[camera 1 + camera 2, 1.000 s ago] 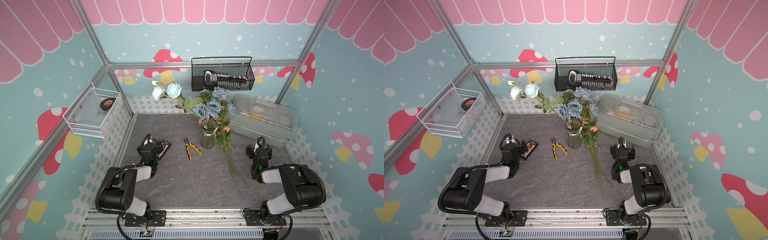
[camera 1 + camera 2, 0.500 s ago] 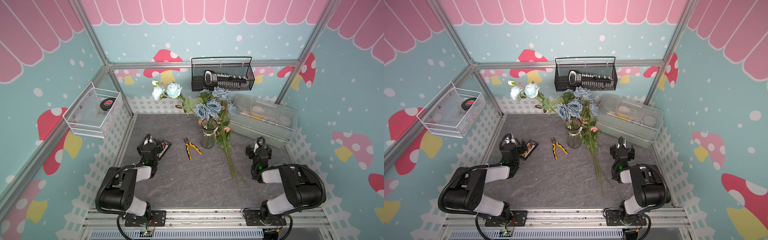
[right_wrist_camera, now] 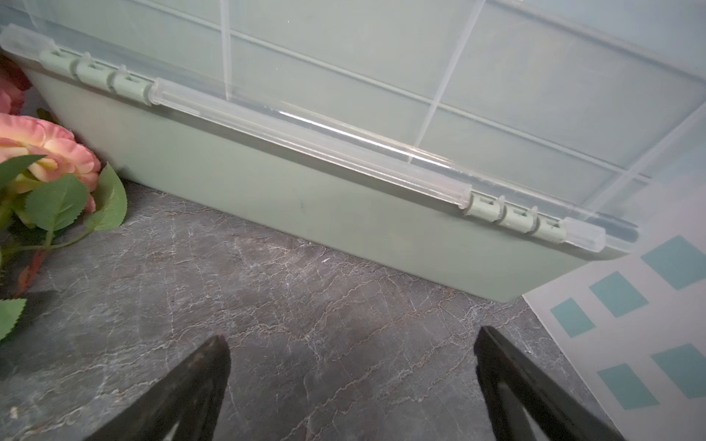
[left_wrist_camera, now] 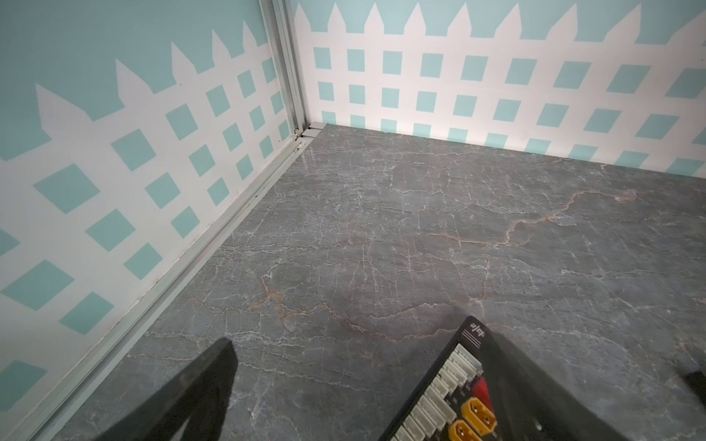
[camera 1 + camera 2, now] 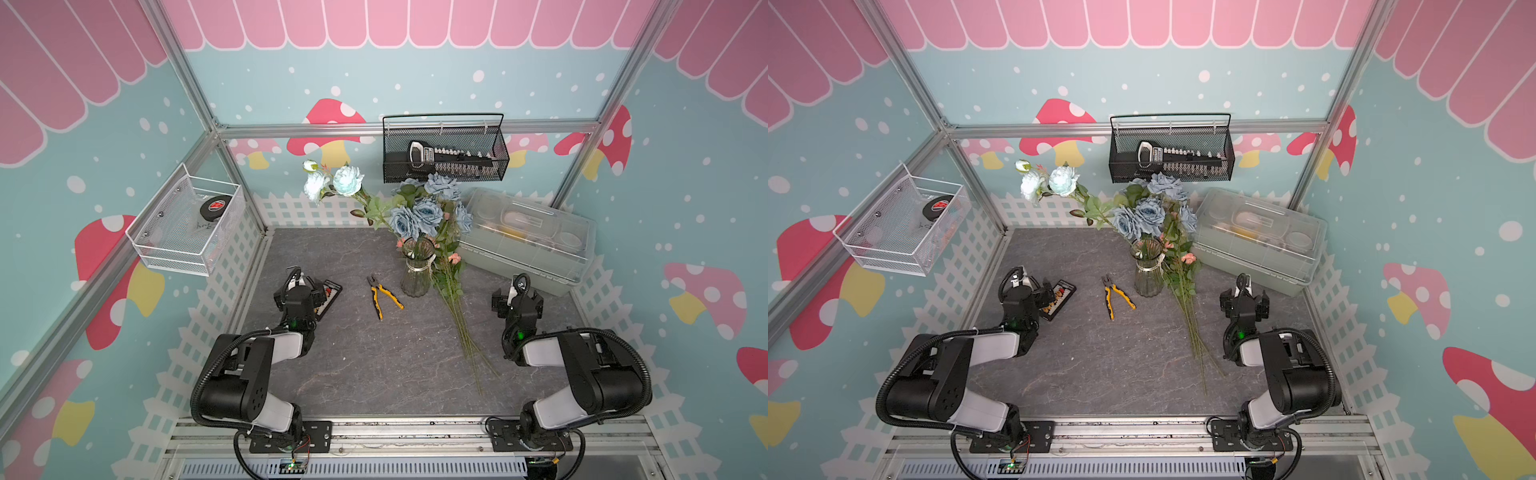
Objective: Pick out pink flowers from the vase
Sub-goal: Reset both arms
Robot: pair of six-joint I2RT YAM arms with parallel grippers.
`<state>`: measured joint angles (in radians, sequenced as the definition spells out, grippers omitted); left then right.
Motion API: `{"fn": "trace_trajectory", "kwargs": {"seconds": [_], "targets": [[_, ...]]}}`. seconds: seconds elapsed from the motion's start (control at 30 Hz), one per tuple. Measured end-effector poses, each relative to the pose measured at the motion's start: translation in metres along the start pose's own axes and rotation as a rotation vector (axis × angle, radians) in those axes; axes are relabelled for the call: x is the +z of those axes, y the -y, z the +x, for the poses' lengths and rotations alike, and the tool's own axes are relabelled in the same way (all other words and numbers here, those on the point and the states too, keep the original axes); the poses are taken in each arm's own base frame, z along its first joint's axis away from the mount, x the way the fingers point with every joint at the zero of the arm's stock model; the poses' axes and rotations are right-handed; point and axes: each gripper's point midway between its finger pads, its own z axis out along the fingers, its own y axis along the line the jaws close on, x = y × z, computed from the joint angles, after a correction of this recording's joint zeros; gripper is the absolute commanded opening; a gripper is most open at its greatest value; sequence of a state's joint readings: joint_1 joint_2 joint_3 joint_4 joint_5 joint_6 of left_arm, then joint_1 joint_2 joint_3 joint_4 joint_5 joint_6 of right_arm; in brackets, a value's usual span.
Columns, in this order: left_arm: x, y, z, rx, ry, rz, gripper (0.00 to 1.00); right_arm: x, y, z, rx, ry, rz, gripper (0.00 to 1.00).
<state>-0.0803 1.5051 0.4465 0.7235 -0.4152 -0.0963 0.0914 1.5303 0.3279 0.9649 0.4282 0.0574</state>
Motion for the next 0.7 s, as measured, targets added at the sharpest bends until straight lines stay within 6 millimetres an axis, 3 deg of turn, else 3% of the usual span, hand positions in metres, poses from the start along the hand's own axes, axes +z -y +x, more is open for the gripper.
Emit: {"fn": "trace_trajectory", "kwargs": {"seconds": [0.1, 0.33, 0.53, 0.7], "targets": [[0.0, 0.0, 0.0, 0.0, 0.0, 0.0, 0.99, 0.0, -0.001, 0.0, 0.0, 0.0, -0.005, 0.99], [0.002, 0.021, 0.004, 0.028, -0.025, 0.184, 0.99, -0.006, -0.03, 0.005, -0.032, 0.032, -0.298, 0.99], [0.002, 0.021, 0.001, 0.013, -0.014, 0.192, 0.99, 0.006, -0.026, -0.009, 0.002, 0.028, -0.261, 0.98], [0.002, 0.021, -0.001, 0.007, -0.005, 0.192, 0.99, 0.006, -0.024, -0.006, 0.006, 0.011, -0.25, 0.99]]}}
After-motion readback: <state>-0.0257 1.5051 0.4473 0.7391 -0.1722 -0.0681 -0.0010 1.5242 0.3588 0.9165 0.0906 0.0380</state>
